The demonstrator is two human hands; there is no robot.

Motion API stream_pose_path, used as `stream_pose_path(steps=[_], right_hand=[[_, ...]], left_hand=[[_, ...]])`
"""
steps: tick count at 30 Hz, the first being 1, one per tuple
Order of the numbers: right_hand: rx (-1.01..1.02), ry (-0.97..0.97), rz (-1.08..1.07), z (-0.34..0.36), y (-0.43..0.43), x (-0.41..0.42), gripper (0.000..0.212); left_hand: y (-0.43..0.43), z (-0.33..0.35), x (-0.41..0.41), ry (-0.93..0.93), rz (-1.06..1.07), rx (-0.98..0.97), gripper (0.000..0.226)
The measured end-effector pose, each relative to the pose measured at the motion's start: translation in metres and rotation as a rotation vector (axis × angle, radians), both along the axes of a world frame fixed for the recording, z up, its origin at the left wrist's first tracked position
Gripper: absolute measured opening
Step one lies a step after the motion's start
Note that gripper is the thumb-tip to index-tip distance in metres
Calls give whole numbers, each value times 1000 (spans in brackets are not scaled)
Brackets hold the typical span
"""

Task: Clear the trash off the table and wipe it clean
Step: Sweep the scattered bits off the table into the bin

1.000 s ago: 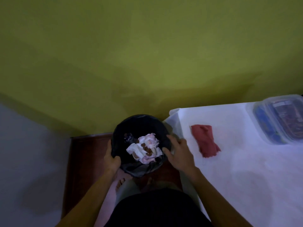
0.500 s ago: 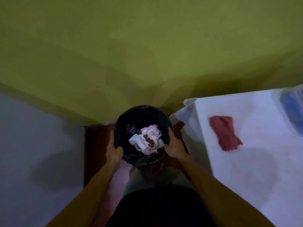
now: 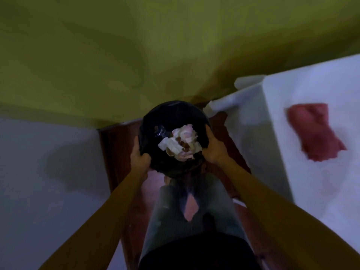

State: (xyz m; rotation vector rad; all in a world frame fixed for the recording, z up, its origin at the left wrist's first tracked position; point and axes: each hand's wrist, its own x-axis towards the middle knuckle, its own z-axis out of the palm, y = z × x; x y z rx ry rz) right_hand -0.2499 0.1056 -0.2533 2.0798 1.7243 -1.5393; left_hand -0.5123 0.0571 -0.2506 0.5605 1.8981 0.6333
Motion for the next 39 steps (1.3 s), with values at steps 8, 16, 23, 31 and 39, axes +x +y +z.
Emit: stream_pose_path(steps=[8,16,23,31,39], right_hand=[[-132,-58,64,-157,15,-22,81],[-78,-102,59,-276,45,-39,75],[37,-159,-34,-324,43,-36,71],[97,-195,-147,-296,29,-25,47],[246,-195,-276,-123,16,-22,29]], left_hand=[[3,-133,-4,-2,129,-158,72],[23,-246,-17,-77,87,-160,76],[37,-301,-9,-80,77,-166,72],[31,-274,1,-74,-40,-240,65],[23,-108,40,-113,-351,-264,50]])
